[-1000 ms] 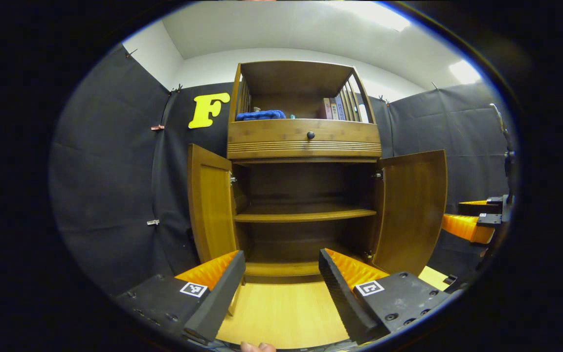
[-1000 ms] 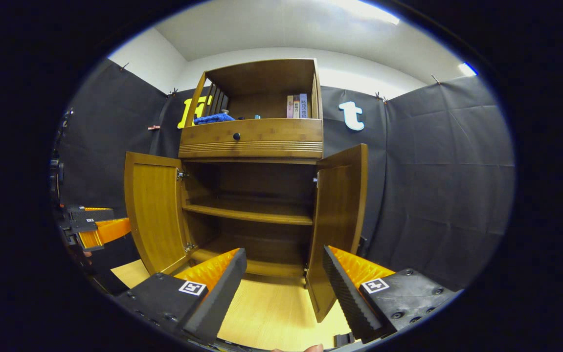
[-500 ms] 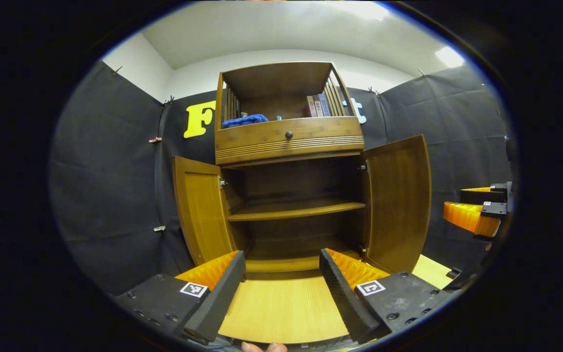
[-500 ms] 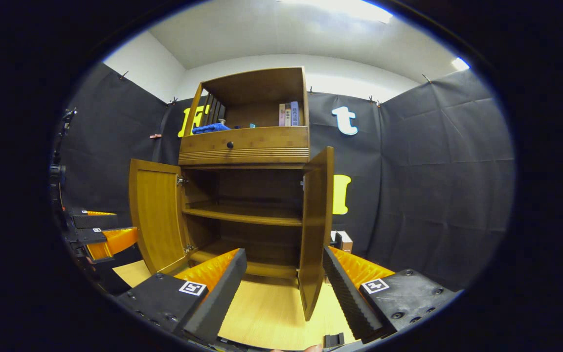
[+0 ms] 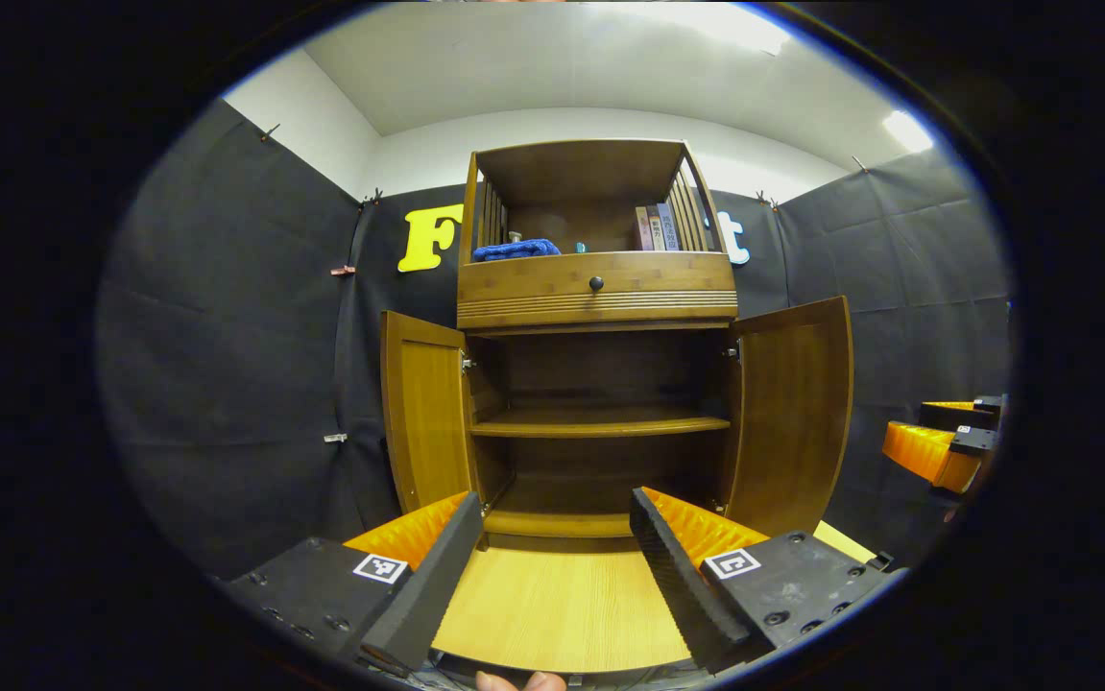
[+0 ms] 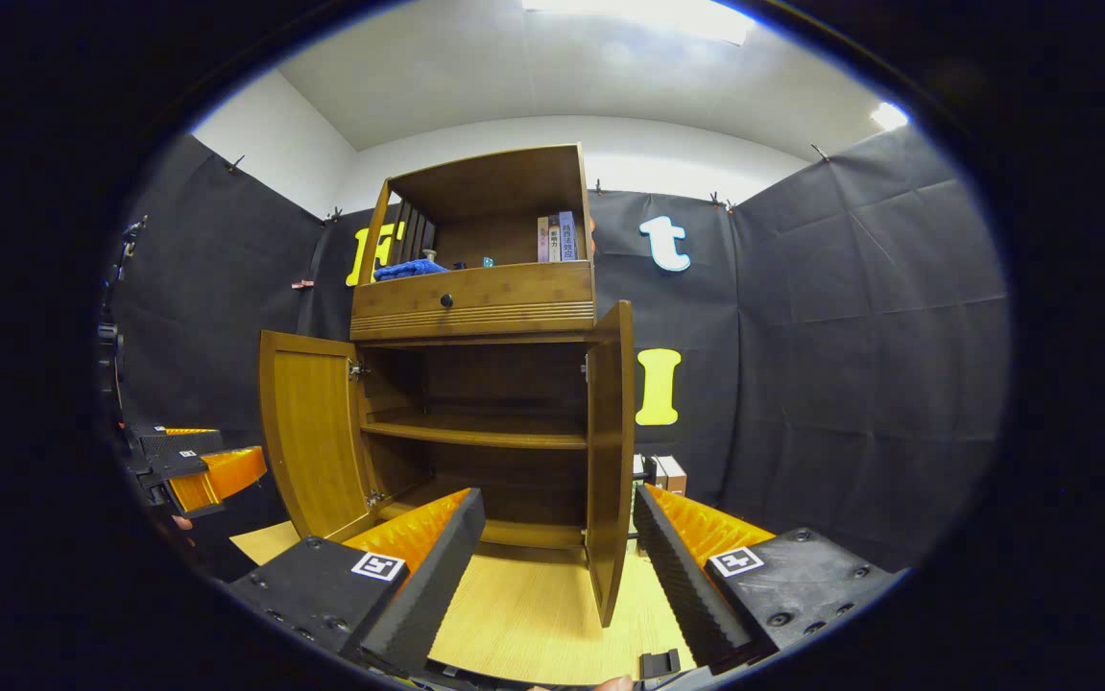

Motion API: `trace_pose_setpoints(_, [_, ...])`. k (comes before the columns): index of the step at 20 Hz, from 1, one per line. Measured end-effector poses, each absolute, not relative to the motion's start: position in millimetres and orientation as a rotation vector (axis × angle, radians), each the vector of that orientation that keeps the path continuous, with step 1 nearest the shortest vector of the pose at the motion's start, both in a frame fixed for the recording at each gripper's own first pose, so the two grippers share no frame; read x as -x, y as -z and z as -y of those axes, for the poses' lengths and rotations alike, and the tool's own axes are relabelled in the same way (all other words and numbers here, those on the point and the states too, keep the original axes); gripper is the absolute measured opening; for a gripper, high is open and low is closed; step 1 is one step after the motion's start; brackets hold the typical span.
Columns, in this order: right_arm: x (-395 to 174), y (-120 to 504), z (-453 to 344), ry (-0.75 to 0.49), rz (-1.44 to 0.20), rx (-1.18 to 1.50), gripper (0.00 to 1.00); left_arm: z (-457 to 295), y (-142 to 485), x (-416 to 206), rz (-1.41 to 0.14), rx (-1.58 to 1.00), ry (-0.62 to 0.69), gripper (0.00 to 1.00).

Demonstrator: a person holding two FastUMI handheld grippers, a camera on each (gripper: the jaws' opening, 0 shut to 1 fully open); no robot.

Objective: Open the right door of the double-door shoe cabinet with the right hand, and open the left door with the left hand.

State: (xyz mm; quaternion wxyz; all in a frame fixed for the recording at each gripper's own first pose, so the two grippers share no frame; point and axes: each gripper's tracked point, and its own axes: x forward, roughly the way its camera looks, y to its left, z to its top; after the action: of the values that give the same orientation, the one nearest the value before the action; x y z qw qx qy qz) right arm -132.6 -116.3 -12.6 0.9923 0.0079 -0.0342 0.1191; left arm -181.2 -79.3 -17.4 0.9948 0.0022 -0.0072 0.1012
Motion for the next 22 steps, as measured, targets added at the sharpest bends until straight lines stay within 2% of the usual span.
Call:
trace_pose_setpoints(2, [131.0, 12.5, 118.6, -0.238, 0.067, -0.02, 0.99, 78.4, 16.8, 181.5, 0.015, -0.002, -0.207, 0.99])
trace_pose_setpoints(3, [130.5, 12.3, 119.3, -0.236, 0.067, -0.024, 0.99, 77.3, 18.0, 182.0, 0.015, -0.001, -0.212, 0.96])
trace_pose_setpoints(4, [128.6, 11.5, 120.4, -0.233, 0.068, -0.026, 1.0, 77.1, 18.2, 181.3, 0.011, 0.002, -0.214, 0.99])
trace_pose_setpoints(5, [127.1, 11.7, 122.0, -0.227, 0.069, -0.026, 1.0, 75.8, 18.9, 180.3, 0.01, 0.002, -0.218, 0.96])
trace_pose_setpoints(6, [126.2, 11.4, 123.9, -0.221, 0.07, -0.026, 0.99, 74.5, 17.5, 179.9, 0.011, 0.001, -0.221, 0.99])
trace_pose_setpoints(8, [123.8, 7.0, 124.3, -0.22, 0.082, -0.022, 0.99, 72.6, 15.8, 180.2, 0.013, 0.001, -0.224, 0.96])
trace_pose_setpoints(22, [108.3, 5.6, 125.6, -0.203, 0.073, 0.004, 0.99, 71.9, 21.0, 171.8, -0.003, -0.04, -0.215, 0.96])
